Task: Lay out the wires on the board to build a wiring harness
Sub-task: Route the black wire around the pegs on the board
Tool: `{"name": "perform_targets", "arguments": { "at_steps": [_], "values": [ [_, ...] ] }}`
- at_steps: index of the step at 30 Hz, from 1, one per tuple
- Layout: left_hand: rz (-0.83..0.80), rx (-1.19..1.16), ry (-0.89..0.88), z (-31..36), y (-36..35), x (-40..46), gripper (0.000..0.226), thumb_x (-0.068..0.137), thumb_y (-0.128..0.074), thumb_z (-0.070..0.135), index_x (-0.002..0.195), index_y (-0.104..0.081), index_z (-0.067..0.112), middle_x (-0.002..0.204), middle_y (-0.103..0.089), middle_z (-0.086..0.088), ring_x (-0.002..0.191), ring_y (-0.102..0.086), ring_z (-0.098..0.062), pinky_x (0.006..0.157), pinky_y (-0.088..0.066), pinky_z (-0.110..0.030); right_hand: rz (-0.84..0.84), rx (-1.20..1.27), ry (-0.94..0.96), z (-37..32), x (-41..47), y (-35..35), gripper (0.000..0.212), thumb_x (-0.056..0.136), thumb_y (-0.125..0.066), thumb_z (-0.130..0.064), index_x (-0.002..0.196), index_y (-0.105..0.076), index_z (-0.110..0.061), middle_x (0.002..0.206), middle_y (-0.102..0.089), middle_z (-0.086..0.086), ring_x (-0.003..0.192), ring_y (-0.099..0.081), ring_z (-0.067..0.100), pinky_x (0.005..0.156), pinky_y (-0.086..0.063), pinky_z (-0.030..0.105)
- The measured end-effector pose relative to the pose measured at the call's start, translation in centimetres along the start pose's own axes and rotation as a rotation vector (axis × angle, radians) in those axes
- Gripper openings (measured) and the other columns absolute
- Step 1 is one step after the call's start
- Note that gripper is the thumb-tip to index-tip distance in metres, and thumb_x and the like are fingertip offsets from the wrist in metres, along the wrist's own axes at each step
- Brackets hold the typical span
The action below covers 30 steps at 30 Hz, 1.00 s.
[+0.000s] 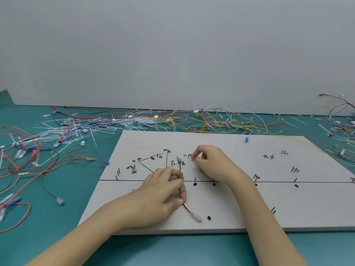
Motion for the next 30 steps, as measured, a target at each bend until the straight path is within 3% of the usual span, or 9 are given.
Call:
{"name": "perform_targets", "arguments": {
  "at_steps": [5, 9, 12, 16, 18, 21, 24, 28, 30],
  "values": [
    [-0.012, 0.017, -0.032, 0.0, 0.6, -0.5, 0.024, 0.082, -0.053, 0.055, 0.102, -0.046, 0.044, 0.126, -0.033, 0.032, 0.130, -0.016, 0.007, 0.109, -0.023, -0.026, 0.038, 0.195, 0.116, -1.9, -0.4, -0.4, 0.008, 0.085, -0.068, -0.032, 0.079, -0.067, -0.026, 0.061, -0.055, -0.009, 0.051, -0.047, 0.002, 0.052, -0.038, 0.019],
    [-0.002, -0.108, 0.041, -0.6, 1.8, -0.2, 0.034, 0.076, -0.064, 0.054, 0.105, -0.048, 0.049, 0.116, -0.040, 0.031, 0.119, -0.025, 0.016, 0.096, -0.031, -0.016, -0.096, 0.135, 0.147, -2.9, -0.8, -2.2, 0.013, 0.082, -0.072, -0.040, 0.085, -0.071, -0.028, 0.079, -0.060, -0.010, 0.057, -0.050, -0.005, 0.060, -0.044, 0.019],
    [0.011, -0.184, 0.071, -1.2, 2.8, 0.2, 0.023, 0.080, -0.067, 0.047, 0.100, -0.056, 0.046, 0.113, -0.051, 0.025, 0.109, -0.038, 0.018, 0.087, -0.032, -0.010, -0.106, 0.123, 0.148, -2.9, -0.9, -2.2, 0.009, 0.082, -0.072, -0.034, 0.088, -0.070, -0.027, 0.082, -0.061, -0.008, 0.058, -0.051, -0.006, 0.063, -0.046, 0.021],
    [0.199, -0.191, 0.119, -3.8, 6.7, 1.2, 0.003, 0.088, -0.064, 0.032, 0.086, -0.065, 0.034, 0.095, -0.065, 0.023, 0.097, -0.054, 0.009, 0.077, -0.036, -0.007, -0.120, 0.148, 0.115, -2.9, -1.0, -2.4, 0.006, 0.080, -0.074, -0.024, 0.084, -0.069, -0.025, 0.070, -0.060, -0.010, 0.052, -0.052, -0.005, 0.057, -0.042, 0.017],
    [0.344, -0.107, 0.203, -6.9, 9.5, 1.6, 0.007, 0.091, -0.060, 0.027, 0.089, -0.067, 0.031, 0.093, -0.066, 0.019, 0.094, -0.057, 0.004, 0.076, -0.039, -0.013, -0.125, 0.163, 0.099, -2.8, -1.0, -2.4, 0.006, 0.080, -0.074, -0.022, 0.083, -0.069, -0.024, 0.066, -0.059, -0.012, 0.050, -0.052, -0.004, 0.056, -0.042, 0.018],
    [0.583, 0.096, 0.431, -12.5, 13.6, 0.9, 0.015, 0.092, -0.056, 0.018, 0.100, -0.068, 0.015, 0.102, -0.067, 0.000, 0.098, -0.059, -0.020, 0.085, -0.047, -0.035, -0.133, 0.169, 0.096, -2.9, -1.0, -2.5, 0.007, 0.081, -0.074, -0.019, 0.084, -0.069, -0.023, 0.067, -0.059, -0.011, 0.050, -0.051, -0.004, 0.058, -0.044, 0.020],
    [0.752, 0.281, 0.650, -17.2, 16.1, -1.8, 0.024, 0.092, -0.049, 0.014, 0.108, -0.065, 0.008, 0.109, -0.062, -0.018, 0.105, -0.054, -0.037, 0.089, -0.047, -0.047, -0.155, 0.189, 0.108, -3.1, -1.0, -2.7, 0.009, 0.082, -0.073, -0.014, 0.083, -0.069, -0.022, 0.069, -0.058, -0.009, 0.050, -0.049, -0.003, 0.059, -0.045, 0.024],
    [0.635, 0.394, 0.914, -22.3, 15.7, -4.3, 0.034, 0.091, -0.046, 0.006, 0.122, -0.060, 0.008, 0.126, -0.052, -0.025, 0.114, -0.049, -0.045, 0.090, -0.045, -0.053, -0.155, 0.194, 0.112, -3.2, -1.1, -2.7, 0.012, 0.083, -0.073, -0.014, 0.083, -0.069, -0.024, 0.071, -0.058, -0.008, 0.051, -0.048, -0.003, 0.059, -0.045, 0.023],
    [0.535, 0.348, 0.938, -23.8, 14.5, -4.4, 0.037, 0.088, -0.047, 0.002, 0.118, -0.065, 0.013, 0.128, -0.055, -0.021, 0.114, -0.053, -0.042, 0.091, -0.047, -0.050, -0.154, 0.193, 0.109, -3.2, -1.1, -2.7, 0.012, 0.083, -0.073, -0.014, 0.082, -0.069, -0.025, 0.071, -0.058, -0.008, 0.052, -0.048, -0.002, 0.059, -0.045, 0.021]
  ]
}}
Point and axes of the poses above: each hand's wrist, its own x-axis towards the middle knuckle, its own y-axis out of the back of the hand, z = x × y, the point moved 7 cm from there along x, towards the middle knuckle
